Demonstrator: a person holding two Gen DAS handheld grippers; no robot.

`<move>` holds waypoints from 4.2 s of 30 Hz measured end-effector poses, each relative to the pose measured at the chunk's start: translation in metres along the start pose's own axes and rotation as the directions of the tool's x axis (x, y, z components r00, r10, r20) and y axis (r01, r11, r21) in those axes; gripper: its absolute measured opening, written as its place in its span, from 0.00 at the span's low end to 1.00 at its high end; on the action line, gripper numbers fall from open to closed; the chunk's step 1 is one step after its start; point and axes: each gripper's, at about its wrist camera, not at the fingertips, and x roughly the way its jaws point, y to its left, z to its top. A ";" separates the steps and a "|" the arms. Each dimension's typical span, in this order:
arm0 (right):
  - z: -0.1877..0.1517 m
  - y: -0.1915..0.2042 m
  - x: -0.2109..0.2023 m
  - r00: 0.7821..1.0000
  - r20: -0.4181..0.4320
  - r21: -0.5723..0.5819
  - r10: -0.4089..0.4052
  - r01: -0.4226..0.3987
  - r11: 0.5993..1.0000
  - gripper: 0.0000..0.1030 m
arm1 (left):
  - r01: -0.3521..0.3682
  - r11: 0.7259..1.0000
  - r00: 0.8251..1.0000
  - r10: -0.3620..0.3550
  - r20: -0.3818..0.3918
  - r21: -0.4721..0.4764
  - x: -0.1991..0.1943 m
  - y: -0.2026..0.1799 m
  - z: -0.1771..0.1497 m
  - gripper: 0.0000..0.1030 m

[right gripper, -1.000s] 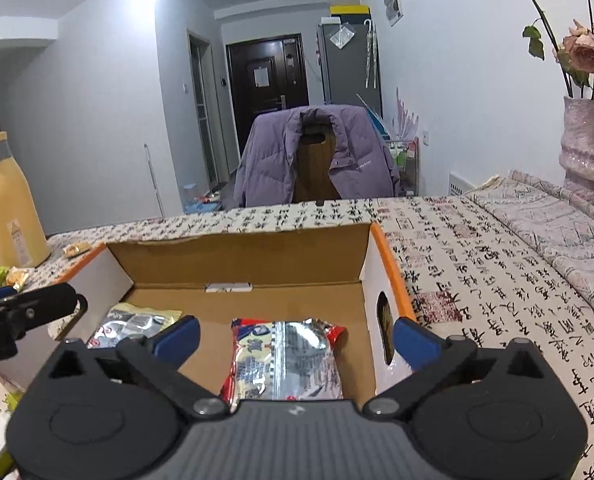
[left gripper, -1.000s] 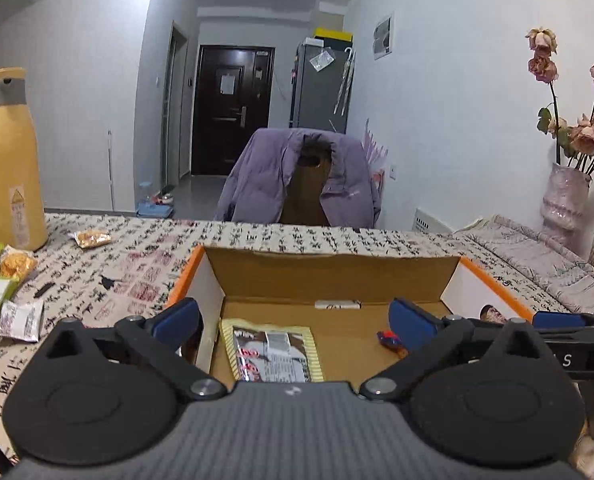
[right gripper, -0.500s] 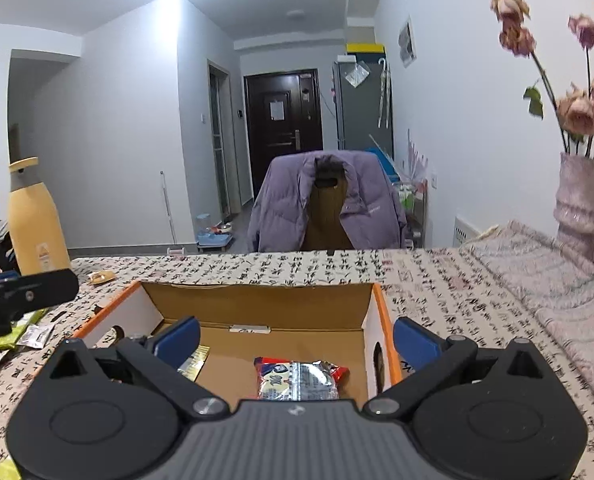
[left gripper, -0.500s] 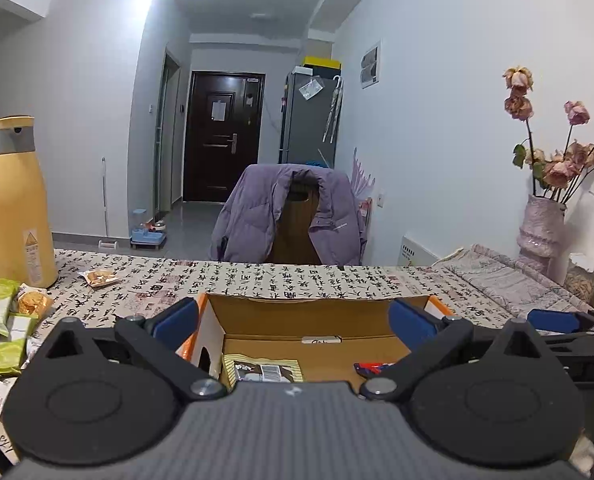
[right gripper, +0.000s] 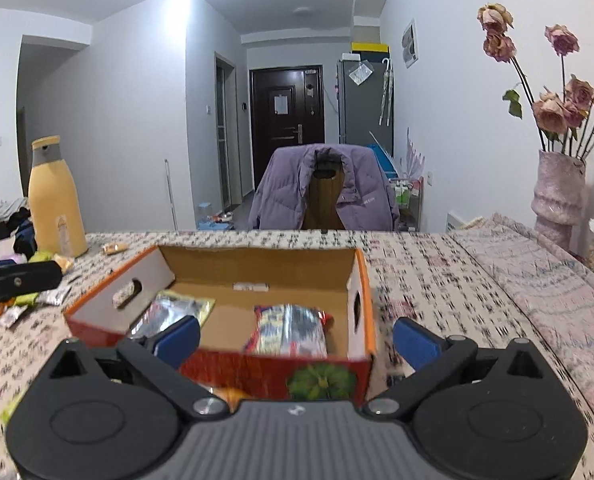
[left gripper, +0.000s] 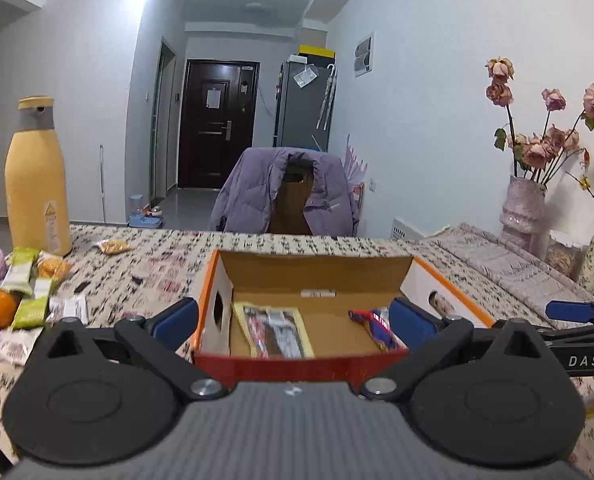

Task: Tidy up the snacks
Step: 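Withdraw both grippers from the box back toward the snack pile, then grasp the green-white bar with the left gripper while the right grasps a white sachet, then lower both held packets into the orange box and open both grippers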

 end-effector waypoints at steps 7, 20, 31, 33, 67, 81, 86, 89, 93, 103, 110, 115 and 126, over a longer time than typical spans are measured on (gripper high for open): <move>-0.033 -0.009 -0.021 0.999 -0.051 -0.006 -0.010 0.010 1.000 1.00 | -0.004 1.000 1.000 0.004 -0.030 0.001 -0.019 0.004 -0.029 1.00; -0.067 -0.039 -0.019 0.983 -0.171 -0.004 -0.072 0.073 0.997 1.00 | -0.030 0.999 0.992 0.027 -0.125 -0.026 -0.025 0.021 -0.074 1.00; -0.065 -0.057 0.042 0.946 -0.317 -0.028 -0.076 0.070 0.997 1.00 | -0.038 0.999 0.992 0.034 -0.123 -0.027 -0.027 0.021 -0.072 1.00; -0.066 -0.059 0.052 0.939 -0.335 -0.022 -0.077 0.074 0.997 1.00 | -0.040 0.999 0.992 0.036 -0.123 -0.028 -0.027 0.021 -0.072 1.00; -0.075 -0.051 -0.015 0.992 -0.095 0.058 -0.079 0.085 0.995 0.56 | -0.192 0.981 0.950 0.177 -0.256 -0.035 0.013 0.051 -0.067 1.00; -0.079 -0.049 -0.024 0.995 -0.065 0.075 -0.071 0.076 0.994 0.56 | -0.192 0.981 0.923 0.177 -0.342 -0.012 0.036 0.058 -0.077 0.38; -0.079 -0.047 -0.029 0.997 -0.051 0.071 -0.065 0.069 0.995 0.56 | -0.224 0.975 0.929 0.213 -0.302 0.000 0.023 0.056 -0.074 0.38; -0.077 -0.046 -0.033 0.997 -0.035 0.067 -0.062 0.065 0.996 0.56 | -0.220 0.975 0.941 0.211 -0.265 -0.005 0.010 0.053 -0.069 0.38; -0.070 -0.043 -0.037 0.998 -0.012 0.054 -0.060 0.061 0.997 0.56 | -0.198 0.980 0.960 0.193 -0.201 -0.006 -0.007 0.046 -0.057 0.38; -0.033 -0.028 -0.028 0.997 0.071 0.025 -0.029 0.027 0.999 0.56 | -0.122 0.992 0.989 0.124 -0.076 0.032 -0.009 0.017 -0.018 0.38; 0.002 -0.005 -0.004 0.993 0.115 -0.024 0.010 -0.007 1.000 0.56 | -0.089 0.993 0.996 0.091 -0.023 0.080 0.014 -0.009 0.006 0.38; 0.024 0.013 0.022 0.992 0.122 -0.070 0.030 -0.022 0.997 0.56 | -0.077 0.994 0.997 0.079 -0.017 0.079 0.039 -0.018 0.023 0.38; 0.036 0.028 0.090 0.998 0.065 -0.079 0.022 -0.017 0.997 0.56 | -0.104 0.993 0.994 0.106 -0.028 0.063 0.096 -0.021 0.035 0.38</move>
